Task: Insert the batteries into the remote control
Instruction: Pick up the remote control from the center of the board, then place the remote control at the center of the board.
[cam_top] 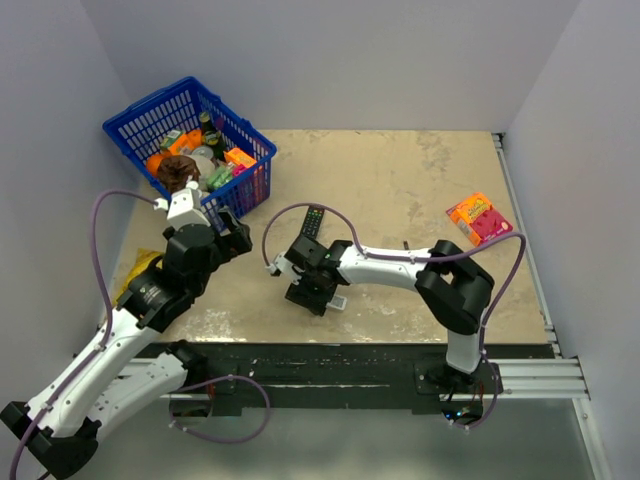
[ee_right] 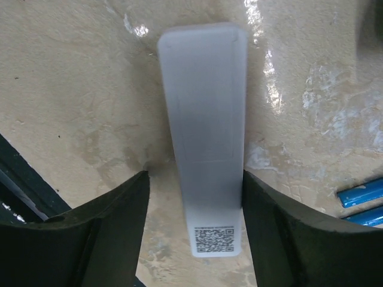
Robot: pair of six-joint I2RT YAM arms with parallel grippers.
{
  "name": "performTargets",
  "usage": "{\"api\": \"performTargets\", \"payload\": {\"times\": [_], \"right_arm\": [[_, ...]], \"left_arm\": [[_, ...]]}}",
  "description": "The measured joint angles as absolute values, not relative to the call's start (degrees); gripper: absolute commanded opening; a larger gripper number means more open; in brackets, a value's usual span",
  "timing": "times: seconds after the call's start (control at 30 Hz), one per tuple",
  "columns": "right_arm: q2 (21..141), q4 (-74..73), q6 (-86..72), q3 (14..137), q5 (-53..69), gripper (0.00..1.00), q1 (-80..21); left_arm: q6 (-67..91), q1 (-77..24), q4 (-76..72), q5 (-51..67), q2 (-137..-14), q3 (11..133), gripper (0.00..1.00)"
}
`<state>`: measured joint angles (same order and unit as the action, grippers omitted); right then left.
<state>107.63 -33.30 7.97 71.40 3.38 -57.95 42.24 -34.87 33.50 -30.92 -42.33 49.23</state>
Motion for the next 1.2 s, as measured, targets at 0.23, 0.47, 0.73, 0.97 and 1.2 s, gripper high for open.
{"api": "performTargets", "payload": {"times": [0.23, 0.47, 0.73, 0.97, 1.2], "right_arm": [[107.8, -33.3, 5.7, 71.4, 1.9, 0.18, -58.0], [101.8, -35.6, 0.2, 71.5, 2.2, 0.02, -58.1], [84.4, -35.0, -13.0, 68.1, -2.3, 0.01, -46.2], [74.2, -34.9, -21.7, 56.5, -8.1, 0.03, -21.6], [76.2, -32.1, -24.0, 51.1, -5.9, 0.04, -11.8]], "left_arm": [[39.8, -34.9, 32.4, -31.0, -42.1, 47.8, 1.00], [35.5, -34.9, 27.5, -31.2, -40.2, 44.6, 1.00], [29.6, -34.9, 20.4, -32.2, -37.8, 40.7, 1.00], [25.2, -34.9, 16.6, -33.3, -35.1, 36.6, 1.00], [23.5, -34.9, 14.5, -33.9, -33.8, 34.0, 1.00]]}}
